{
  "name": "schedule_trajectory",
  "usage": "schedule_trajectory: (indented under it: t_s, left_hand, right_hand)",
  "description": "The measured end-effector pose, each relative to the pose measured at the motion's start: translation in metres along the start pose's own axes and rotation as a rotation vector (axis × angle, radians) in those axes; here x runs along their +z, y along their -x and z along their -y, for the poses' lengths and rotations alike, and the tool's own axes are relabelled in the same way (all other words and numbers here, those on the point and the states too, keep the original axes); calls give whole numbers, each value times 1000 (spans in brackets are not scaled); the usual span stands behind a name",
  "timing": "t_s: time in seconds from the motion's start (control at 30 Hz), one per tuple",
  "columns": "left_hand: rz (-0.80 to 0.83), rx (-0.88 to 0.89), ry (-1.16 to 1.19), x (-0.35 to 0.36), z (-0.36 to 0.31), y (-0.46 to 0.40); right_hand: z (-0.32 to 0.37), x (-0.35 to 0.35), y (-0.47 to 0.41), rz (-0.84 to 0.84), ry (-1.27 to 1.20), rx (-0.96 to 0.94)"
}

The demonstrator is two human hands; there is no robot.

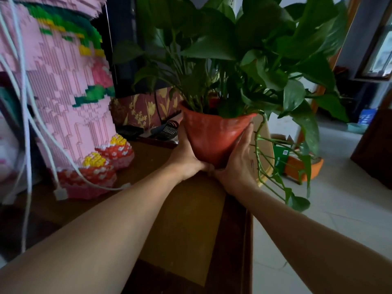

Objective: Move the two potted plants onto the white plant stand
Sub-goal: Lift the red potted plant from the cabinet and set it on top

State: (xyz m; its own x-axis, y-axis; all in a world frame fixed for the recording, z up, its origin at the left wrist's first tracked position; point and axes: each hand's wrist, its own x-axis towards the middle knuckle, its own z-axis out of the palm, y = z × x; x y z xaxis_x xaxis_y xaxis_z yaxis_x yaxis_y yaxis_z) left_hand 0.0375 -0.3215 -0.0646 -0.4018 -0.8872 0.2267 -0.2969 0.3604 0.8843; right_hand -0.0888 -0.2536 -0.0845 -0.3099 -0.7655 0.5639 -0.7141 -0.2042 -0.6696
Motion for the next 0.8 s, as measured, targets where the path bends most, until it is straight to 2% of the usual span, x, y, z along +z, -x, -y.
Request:
schedule_trajectory:
  t_s: [0.17,0.37,0.53,0.8]
  left_hand:
    - [-4,4,29,-6,-7,10]
    - [-10,6,9,-24,-41,27]
    - [-24,24,-3,-50,-100,48]
    - [-26,46,2,-97,-203,98]
  right_hand:
    - [7,-9,4,29,42,-20]
    - [36,-28,5,23,-21,22]
    - [91,-64,0,-7,-9,-52]
    - [197,-135,2,31,25,-47]
